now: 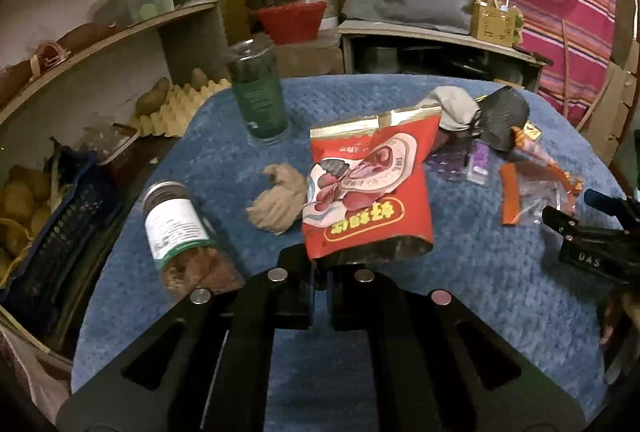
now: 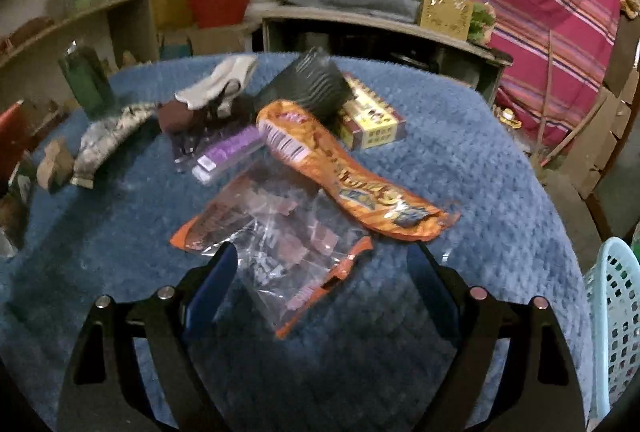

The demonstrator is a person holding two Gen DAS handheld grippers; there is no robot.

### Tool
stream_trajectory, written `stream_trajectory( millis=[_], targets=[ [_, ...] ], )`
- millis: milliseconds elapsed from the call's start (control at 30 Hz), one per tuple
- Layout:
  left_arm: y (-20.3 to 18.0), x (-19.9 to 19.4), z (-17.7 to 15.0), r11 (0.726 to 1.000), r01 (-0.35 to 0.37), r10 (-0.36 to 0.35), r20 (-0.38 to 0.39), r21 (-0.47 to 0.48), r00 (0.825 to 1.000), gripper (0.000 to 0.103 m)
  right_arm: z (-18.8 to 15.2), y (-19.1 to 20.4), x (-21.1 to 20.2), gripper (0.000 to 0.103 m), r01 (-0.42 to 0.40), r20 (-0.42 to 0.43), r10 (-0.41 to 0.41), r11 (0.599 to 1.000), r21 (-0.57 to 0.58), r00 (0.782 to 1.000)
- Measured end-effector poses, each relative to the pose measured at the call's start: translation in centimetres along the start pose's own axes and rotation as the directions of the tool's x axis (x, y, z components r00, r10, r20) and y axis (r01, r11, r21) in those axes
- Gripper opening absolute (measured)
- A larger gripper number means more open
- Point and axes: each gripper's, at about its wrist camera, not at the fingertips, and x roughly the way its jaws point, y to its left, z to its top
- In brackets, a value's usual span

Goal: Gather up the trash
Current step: 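Return both tools to the table and grasp the red snack wrapper with the left tool, then carry both items over the blue basket and open both tools to drop them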

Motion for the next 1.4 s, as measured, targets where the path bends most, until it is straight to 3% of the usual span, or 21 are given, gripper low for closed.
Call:
stream_trajectory(
  millis=[100, 133, 300, 333, 467, 533, 700, 1000, 1400],
  targets=[
    [1.1, 0.1, -0.1, 1.000, -0.006, 0.006, -0.009, -0.017, 1.000, 0.002, 0.0, 0.1, 0.5, 0.081, -0.019, -0.023, 0.019, 1.000, -0.006, 1.000],
    [1.4, 0.0, -0.1, 1.000, -0.006, 0.005, -0.009, -0.023, 1.000, 0.002, -0.1, 0.1, 0.5, 0.070, -0.028, -0.023, 0.028, 1.000, -0.007, 0.999],
    [2.4, -0.6, 0.1, 0.999, -0.005, 0.005, 0.001, -0.046, 1.000, 0.002, -0.2, 0.8, -0.1, 0.053, -0.055, -0.002, 0.055, 0.998, -0.034, 0.998],
    [2.4, -0.6, 0.1, 0.999, -0.006, 0.006, 0.003, -0.046, 1.000, 0.002, -0.2, 0.8, -0.3, 0.040, -0.058, 0.005, 0.058, 0.998, -0.038, 0.998],
    [2.2, -1.0, 0.2, 0.999, -0.009, 0.010, 0.014, -0.039, 1.000, 0.002, -0.4, 1.1, -1.1, 0.036, -0.071, 0.037, 0.073, 0.996, -0.051, 0.997],
    [2.0, -1.2, 0.3, 0.999, -0.007, 0.008, 0.018, -0.037, 1.000, 0.002, -0.6, 1.0, -1.8, 0.029, -0.093, 0.057, 0.096, 0.994, -0.054, 0.994],
    [1.5, -2.0, 0.5, 1.000, -0.007, 0.008, 0.035, -0.027, 0.999, 0.002, -1.3, 0.2, -3.9, 0.027, -0.125, 0.099, 0.129, 0.991, -0.043, 0.987],
    [-0.6, -3.6, 0.3, 0.999, 0.038, -0.037, 0.054, -0.012, 0.998, 0.002, -3.5, -2.4, -7.5, 0.027, -0.142, 0.095, 0.147, 0.988, -0.063, 0.984],
    [-7.8, -4.1, -0.7, 0.993, 0.081, -0.085, 0.044, 0.080, 0.995, 0.002, -6.0, -10.0, -11.1, 0.027, -0.129, 0.129, 0.123, 0.991, 0.045, 0.984]
  ],
)
